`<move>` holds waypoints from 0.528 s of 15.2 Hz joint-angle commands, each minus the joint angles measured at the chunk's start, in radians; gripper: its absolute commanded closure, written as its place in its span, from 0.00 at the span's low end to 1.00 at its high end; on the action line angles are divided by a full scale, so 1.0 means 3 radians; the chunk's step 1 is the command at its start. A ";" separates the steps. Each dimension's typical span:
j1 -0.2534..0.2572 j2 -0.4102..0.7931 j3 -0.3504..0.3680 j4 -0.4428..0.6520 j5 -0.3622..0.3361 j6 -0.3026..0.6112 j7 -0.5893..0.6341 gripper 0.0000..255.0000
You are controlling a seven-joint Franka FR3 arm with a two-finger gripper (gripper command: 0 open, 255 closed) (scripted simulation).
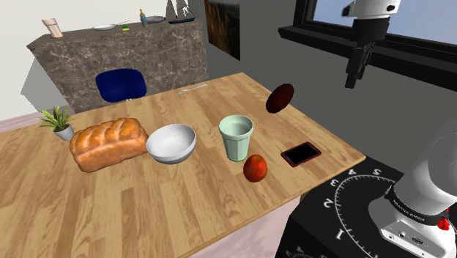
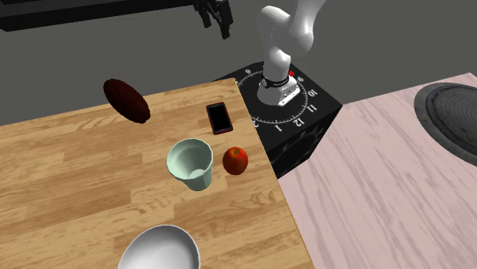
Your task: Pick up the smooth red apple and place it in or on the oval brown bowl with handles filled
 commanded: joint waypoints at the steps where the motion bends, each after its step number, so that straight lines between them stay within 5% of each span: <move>1: 0.0000 0.0000 0.0000 0.0000 0.0000 0.0000 0.0000 0.00; 8: 0.0222 0.0330 0.0428 -0.0183 0.0205 0.0621 0.0240 0.00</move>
